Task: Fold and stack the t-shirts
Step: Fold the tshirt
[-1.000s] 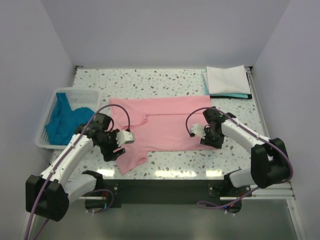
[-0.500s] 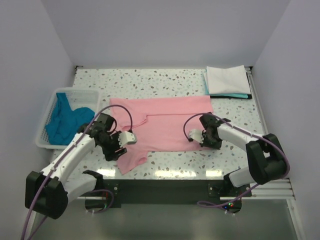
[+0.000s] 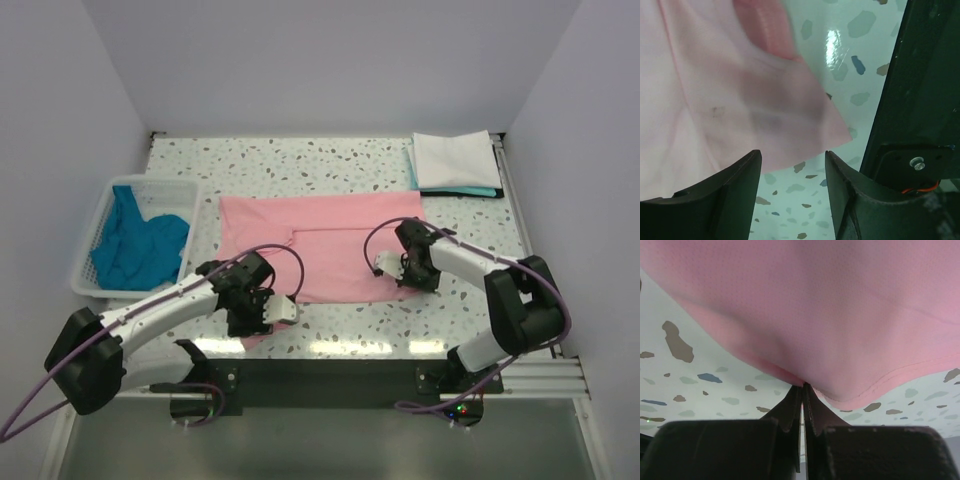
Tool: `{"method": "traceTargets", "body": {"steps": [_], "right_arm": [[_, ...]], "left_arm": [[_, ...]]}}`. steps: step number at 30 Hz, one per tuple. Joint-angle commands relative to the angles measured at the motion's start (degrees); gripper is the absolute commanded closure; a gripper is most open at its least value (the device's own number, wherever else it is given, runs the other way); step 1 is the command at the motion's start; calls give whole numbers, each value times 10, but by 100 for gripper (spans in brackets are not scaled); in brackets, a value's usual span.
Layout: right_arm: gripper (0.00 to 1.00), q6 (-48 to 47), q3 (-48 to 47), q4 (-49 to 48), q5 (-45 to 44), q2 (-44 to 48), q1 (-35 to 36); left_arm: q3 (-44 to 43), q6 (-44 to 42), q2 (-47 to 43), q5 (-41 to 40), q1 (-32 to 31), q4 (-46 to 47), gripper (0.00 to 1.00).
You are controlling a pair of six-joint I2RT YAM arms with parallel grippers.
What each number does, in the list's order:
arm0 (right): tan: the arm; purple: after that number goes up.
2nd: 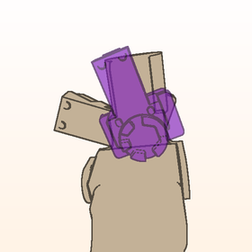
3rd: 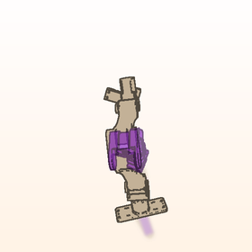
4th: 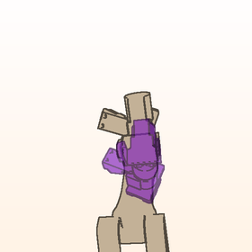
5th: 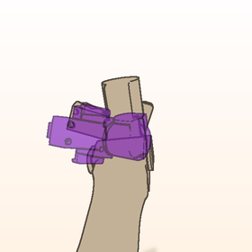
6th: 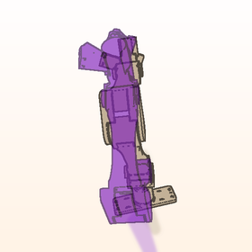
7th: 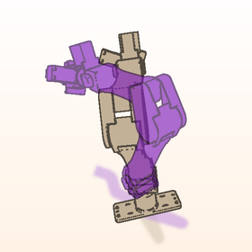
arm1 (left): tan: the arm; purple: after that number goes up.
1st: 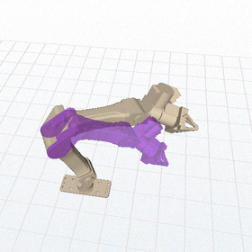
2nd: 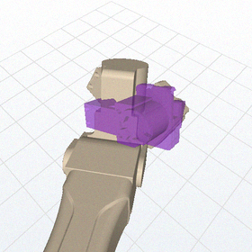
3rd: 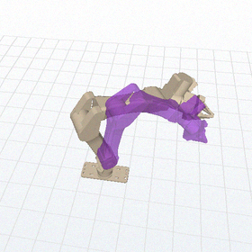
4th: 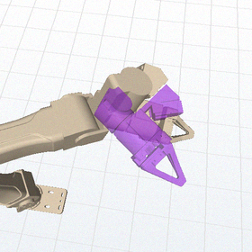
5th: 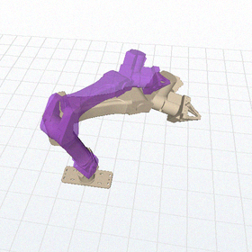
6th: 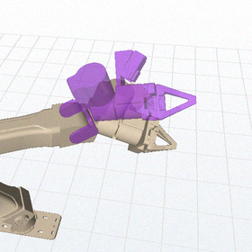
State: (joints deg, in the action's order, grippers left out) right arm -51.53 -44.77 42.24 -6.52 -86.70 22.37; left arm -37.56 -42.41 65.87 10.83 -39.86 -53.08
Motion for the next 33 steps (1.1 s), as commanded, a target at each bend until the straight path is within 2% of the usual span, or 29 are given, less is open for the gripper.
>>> {"method": "traceTargets", "body": {"steps": [1, 8, 11, 12, 15, 20, 21, 24, 27, 31, 33], "right_arm": [[100, 17, -35, 1, 24, -22, 0], [100, 16, -50, 14, 40, -30, 0], [100, 12, -52, 17, 39, -31, 0], [100, 12, -53, 21, 40, -31, 0], [100, 10, -59, 33, 42, -28, -1], [100, 1, -67, 66, 48, 3, 0], [100, 0, -68, 85, 50, 8, 0], [100, -9, -66, 117, 56, 39, 0], [100, -17, -69, 142, 57, 64, -3], [100, -28, -87, 168, 61, 72, -9], [100, -35, -96, 174, 62, 67, -15]], "left_arm": [[13, 44, 21, -40, -38, 41, 40], [41, 60, 85, -107, -69, 89, 38], [66, 49, 91, -127, -70, 111, 44], [70, 46, 90, -125, -70, 112, 48], [65, 41, 72, -117, -70, 105, 68], [40, 33, 12, -97, -69, 58, 90], [29, 30, 3, -91, -69, 49, 100], [3, 21, -33, -79, -65, 11, 100], [-36, 1, -46, -54, -32, -36, 100], [-93, -56, -43, -34, 66, -84, 100], [-123, -70, -35, -34, 80, -87, 100]]}}
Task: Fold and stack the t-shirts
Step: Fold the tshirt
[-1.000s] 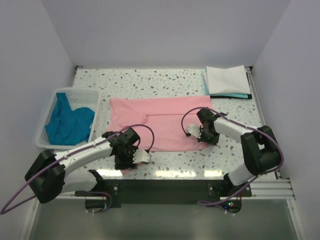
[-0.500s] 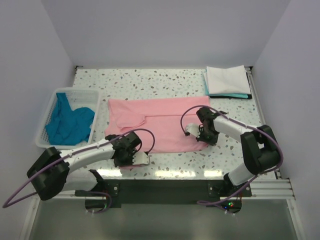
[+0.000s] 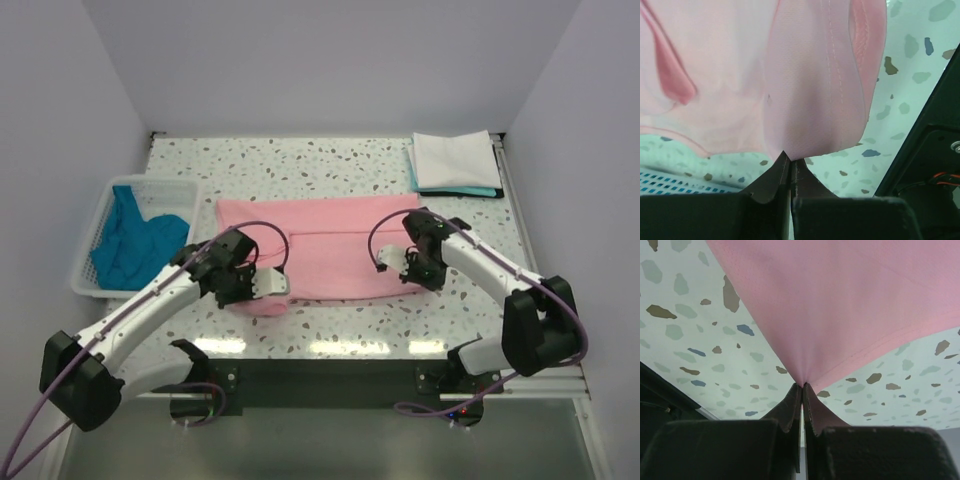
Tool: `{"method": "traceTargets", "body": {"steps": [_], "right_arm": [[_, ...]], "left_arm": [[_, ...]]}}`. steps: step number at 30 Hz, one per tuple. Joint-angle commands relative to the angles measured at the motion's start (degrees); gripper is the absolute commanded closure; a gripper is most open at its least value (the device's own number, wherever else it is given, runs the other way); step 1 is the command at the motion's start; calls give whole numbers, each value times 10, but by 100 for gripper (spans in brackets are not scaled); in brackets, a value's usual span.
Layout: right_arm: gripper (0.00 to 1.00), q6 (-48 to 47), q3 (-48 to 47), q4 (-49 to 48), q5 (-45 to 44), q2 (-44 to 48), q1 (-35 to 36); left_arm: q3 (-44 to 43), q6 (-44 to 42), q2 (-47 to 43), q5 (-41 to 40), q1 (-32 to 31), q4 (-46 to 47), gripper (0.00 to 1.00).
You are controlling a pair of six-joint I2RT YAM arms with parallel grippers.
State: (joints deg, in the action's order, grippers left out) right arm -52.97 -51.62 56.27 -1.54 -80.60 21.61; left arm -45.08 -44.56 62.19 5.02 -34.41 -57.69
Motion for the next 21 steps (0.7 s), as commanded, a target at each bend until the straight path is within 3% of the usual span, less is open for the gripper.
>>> {"method": "traceTargets", "body": {"steps": [1, 14, 21], "right_arm": [[100, -23, -31, 35, 12, 1, -6], [100, -37, -184, 74, 51, -133, -53], [100, -50, -248, 82, 51, -198, -70]], "left_arm": [[-58, -49, 7, 28, 29, -41, 100], [-229, -140, 158, 16, 128, -21, 100], [-270, -166, 226, 17, 156, 14, 100]]}}
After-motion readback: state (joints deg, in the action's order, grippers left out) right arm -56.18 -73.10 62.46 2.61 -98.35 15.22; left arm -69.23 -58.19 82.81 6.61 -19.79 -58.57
